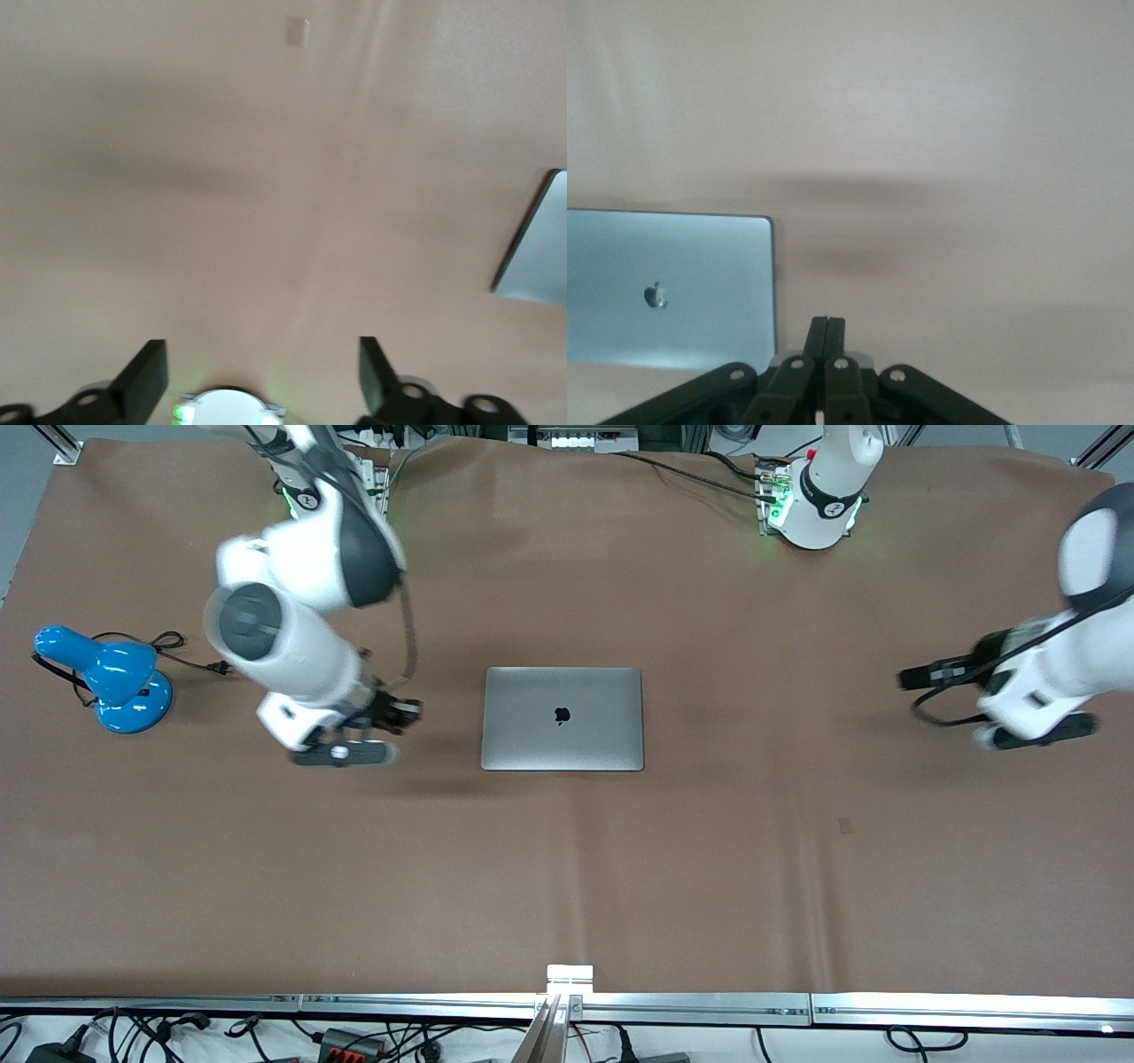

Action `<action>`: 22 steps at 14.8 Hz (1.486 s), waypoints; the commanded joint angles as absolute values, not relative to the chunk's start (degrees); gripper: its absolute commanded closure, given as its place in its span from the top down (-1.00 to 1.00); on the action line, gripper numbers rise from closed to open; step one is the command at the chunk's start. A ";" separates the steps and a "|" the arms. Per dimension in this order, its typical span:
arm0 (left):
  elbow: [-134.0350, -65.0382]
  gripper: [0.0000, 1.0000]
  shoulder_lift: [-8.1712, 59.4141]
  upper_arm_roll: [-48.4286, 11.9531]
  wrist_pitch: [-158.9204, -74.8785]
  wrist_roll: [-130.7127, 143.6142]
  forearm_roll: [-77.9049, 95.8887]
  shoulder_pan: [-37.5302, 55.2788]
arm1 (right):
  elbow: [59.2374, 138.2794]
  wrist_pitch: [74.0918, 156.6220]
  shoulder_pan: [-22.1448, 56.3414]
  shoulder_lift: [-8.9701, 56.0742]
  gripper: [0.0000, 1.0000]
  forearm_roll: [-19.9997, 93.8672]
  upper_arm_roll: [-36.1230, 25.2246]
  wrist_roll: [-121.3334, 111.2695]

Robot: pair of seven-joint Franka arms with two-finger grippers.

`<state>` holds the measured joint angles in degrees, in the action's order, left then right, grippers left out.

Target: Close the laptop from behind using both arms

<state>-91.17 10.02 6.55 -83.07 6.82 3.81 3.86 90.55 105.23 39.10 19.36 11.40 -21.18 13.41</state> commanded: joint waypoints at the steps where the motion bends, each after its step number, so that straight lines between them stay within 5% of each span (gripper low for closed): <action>1: -89.82 1.00 6.53 7.64 -79.98 3.51 2.29 3.08 | 83.16 97.58 38.06 20.92 -0.79 10.72 -24.68 7.58; 2: -90.35 1.00 4.59 7.21 -80.24 4.30 2.11 2.64 | 81.75 95.73 37.88 20.92 -0.38 10.72 -26.18 5.56; 3: -90.96 1.00 4.22 6.77 -80.24 5.52 1.67 2.55 | 80.61 94.23 37.71 20.92 0.76 10.90 -27.93 4.75; 4: -91.05 1.00 4.13 6.07 -80.59 5.97 0.63 2.46 | 80.25 93.87 37.62 20.92 1.00 10.90 -29.43 4.66; 10: -97.64 1.00 0.44 0.87 -85.78 6.68 0.35 -0.79 | 75.42 93.78 33.16 20.83 1.00 11.69 -33.15 3.87; 16: -97.20 1.00 0.44 0.27 -88.76 4.75 -0.79 -1.05 | 75.93 95.36 5.57 16.97 1.00 4.42 -6.18 2.03; 22: -97.04 1.00 0.35 0.53 -87.72 4.75 -0.88 -0.70 | 77.60 95.01 2.64 15.47 1.00 2.12 -5.01 -2.72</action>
